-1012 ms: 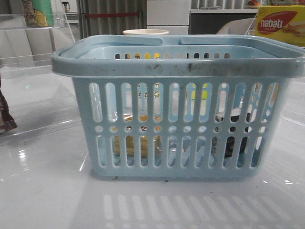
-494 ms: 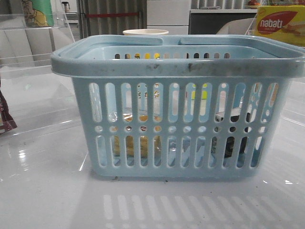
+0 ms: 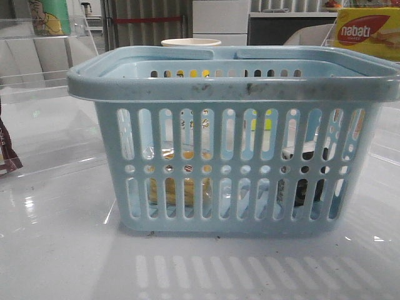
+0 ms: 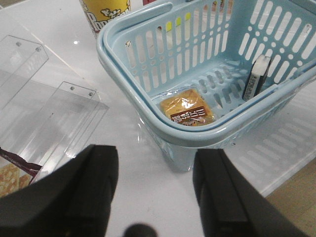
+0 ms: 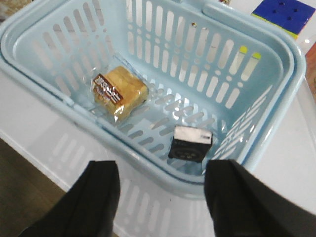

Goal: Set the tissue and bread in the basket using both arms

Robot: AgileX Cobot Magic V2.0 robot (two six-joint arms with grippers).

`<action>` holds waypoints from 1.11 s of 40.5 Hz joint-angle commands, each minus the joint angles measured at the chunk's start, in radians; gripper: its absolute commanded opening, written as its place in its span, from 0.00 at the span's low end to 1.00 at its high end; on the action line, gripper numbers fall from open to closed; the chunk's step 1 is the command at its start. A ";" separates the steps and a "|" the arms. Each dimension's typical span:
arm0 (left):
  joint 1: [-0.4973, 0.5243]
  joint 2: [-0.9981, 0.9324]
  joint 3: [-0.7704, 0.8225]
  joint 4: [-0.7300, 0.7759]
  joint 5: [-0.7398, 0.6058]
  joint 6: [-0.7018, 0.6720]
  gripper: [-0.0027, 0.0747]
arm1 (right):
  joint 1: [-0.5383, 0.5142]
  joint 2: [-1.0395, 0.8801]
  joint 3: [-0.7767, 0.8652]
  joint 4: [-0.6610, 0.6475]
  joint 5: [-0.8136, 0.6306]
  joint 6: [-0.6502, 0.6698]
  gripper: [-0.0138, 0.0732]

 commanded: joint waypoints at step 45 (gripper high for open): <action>-0.003 0.000 -0.022 -0.004 -0.108 -0.010 0.15 | -0.006 -0.239 0.132 -0.116 0.079 0.143 0.19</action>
